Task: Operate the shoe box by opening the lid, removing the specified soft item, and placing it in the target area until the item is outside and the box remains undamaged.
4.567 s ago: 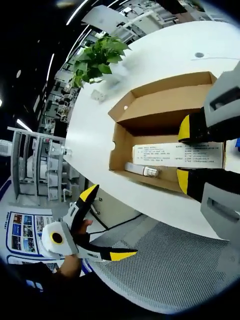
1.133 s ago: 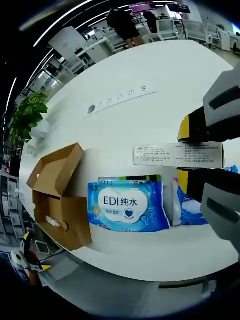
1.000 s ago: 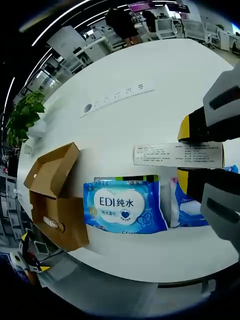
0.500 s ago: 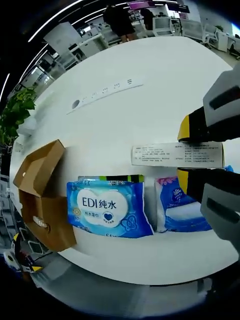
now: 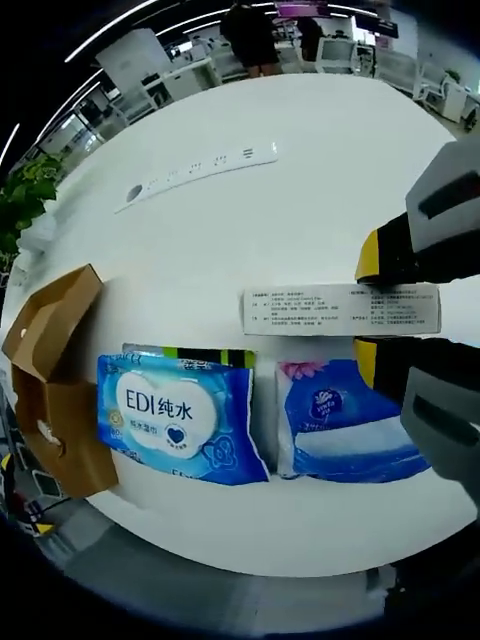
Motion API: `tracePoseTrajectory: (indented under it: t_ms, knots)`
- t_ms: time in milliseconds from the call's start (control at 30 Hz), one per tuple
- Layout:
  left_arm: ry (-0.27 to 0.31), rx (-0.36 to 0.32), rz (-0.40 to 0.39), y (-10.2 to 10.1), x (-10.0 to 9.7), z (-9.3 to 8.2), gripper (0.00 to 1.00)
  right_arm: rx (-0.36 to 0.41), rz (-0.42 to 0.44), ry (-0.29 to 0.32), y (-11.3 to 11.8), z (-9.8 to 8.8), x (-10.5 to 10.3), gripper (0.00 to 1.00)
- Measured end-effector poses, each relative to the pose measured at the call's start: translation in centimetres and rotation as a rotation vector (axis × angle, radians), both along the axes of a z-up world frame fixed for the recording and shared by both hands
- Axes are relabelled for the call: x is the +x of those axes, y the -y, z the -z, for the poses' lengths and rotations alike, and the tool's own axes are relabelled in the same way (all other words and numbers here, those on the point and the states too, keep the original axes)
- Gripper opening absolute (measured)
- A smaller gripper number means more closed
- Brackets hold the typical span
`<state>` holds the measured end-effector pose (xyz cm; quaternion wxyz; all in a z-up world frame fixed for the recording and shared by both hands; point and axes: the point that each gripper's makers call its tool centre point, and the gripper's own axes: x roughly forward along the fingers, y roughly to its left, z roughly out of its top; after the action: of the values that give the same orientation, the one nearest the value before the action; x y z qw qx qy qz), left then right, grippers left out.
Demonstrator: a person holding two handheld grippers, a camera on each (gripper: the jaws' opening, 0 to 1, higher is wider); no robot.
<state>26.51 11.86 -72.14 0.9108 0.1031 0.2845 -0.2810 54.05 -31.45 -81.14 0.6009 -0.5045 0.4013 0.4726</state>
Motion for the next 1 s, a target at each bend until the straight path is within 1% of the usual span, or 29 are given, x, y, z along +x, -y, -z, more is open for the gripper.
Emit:
tracePoseTrajectory:
  t_ms: [167, 267, 333, 600, 700, 800, 1000]
  knots:
    - [-0.002, -0.001, -0.005, 0.0, 0.0, 0.0, 0.95, -0.018, -0.017, 0.001, 0.3, 0.5, 0.4, 0.15]
    - [-0.003, 0.002, -0.004, 0.0, 0.0, 0.0, 0.95, -0.030, -0.028, -0.001, 0.4, 0.6, 0.3, 0.16]
    - [-0.004, 0.002, -0.005, 0.0, 0.0, 0.0, 0.95, -0.027, -0.027, 0.001, 0.5, 0.7, 0.5, 0.16]
    - [-0.007, 0.003, -0.007, 0.0, 0.0, 0.0, 0.95, -0.033, -0.030, 0.004, 0.7, 0.6, 0.7, 0.16]
    - [-0.008, 0.004, -0.006, 0.0, 0.0, 0.1, 0.95, -0.035, -0.027, 0.021, 0.7, 0.4, 1.0, 0.16]
    - [-0.006, 0.007, -0.006, 0.0, 0.1, 0.0, 0.95, -0.021, -0.013, 0.044, 0.6, 0.1, 1.6, 0.18]
    - [-0.007, 0.006, -0.006, 0.1, 0.1, 0.1, 0.95, -0.021, -0.011, 0.053, 0.6, -0.2, 1.8, 0.19]
